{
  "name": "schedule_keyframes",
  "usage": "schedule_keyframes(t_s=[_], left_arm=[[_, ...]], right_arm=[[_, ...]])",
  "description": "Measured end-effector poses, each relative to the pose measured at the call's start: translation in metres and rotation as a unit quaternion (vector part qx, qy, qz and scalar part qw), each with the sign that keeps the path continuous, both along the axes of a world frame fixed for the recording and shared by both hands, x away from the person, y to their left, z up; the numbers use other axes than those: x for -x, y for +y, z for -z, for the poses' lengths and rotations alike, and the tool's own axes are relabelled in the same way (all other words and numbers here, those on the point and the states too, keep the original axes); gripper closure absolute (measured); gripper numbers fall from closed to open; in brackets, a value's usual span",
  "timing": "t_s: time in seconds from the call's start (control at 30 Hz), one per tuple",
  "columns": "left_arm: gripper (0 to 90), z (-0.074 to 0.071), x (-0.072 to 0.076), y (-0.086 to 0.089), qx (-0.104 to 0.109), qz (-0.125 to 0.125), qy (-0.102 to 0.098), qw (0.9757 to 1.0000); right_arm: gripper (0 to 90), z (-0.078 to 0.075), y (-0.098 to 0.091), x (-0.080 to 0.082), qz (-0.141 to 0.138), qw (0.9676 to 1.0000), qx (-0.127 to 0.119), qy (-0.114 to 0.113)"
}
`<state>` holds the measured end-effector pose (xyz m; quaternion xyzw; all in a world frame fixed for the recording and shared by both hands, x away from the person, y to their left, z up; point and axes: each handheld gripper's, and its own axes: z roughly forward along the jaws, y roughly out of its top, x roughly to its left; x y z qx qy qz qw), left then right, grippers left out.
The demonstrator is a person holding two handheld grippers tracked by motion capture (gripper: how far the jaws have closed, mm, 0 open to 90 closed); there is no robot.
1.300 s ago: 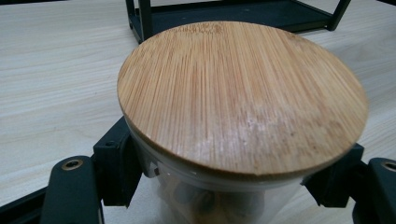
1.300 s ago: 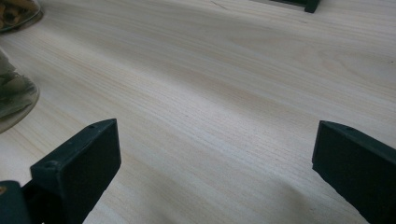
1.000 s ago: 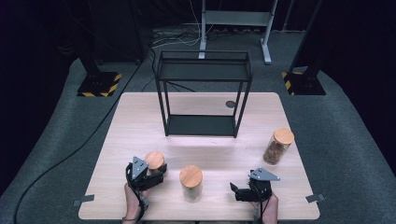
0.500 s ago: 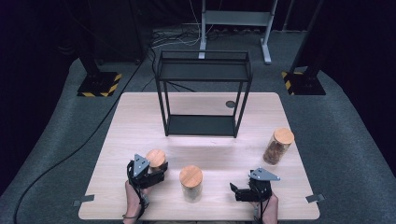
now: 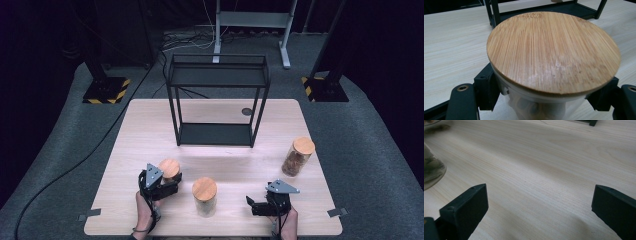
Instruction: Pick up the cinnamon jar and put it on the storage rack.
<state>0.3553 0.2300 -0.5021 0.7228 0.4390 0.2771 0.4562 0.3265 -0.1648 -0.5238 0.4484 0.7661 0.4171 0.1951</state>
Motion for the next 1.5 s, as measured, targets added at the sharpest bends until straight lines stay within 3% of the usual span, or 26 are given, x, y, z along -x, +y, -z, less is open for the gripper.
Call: schedule_keyframes(t_s=[1.5], left_arm=[[25.4, -0.004, -0.029, -0.019, -0.001, 0.046, 0.018, 0.9988]], right_arm=[[0.0, 0.000, 0.000, -0.001, -0.004, 1.0000, 0.001, 0.004]])
